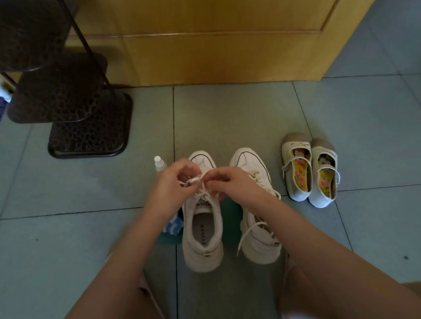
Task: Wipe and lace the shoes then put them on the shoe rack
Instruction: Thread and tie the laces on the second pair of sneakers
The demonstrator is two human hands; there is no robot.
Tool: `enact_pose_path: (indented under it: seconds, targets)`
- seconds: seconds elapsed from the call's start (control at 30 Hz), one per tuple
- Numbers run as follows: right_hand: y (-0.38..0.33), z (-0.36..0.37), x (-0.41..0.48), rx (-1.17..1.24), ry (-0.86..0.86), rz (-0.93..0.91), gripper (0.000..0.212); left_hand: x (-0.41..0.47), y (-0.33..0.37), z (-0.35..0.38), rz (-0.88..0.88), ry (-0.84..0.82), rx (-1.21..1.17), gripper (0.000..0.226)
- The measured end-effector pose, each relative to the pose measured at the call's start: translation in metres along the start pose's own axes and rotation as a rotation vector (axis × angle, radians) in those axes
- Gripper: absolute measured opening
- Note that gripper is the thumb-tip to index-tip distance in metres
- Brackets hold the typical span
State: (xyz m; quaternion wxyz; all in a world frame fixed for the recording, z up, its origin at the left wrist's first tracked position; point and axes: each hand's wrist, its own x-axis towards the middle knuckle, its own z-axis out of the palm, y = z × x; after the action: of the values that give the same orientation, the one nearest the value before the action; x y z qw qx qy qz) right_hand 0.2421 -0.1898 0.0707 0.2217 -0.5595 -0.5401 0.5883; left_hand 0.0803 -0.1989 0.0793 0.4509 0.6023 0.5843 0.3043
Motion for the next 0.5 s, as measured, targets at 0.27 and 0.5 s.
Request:
enact_pose_path:
  seconds: [0.27,0.5]
  targets:
    - [0.002,0.0036,0.0027,0.091,0.031,-0.013,0.017,-0.0071,-0.0017,0.0072,0.071,0.108,0.072,0.018]
    - [0.0035,-0.0017,0.0065,0.017,0.009,-0.046,0.017,-0.0098,0.0013,0.004,0.012,0.094,-0.14,0.021]
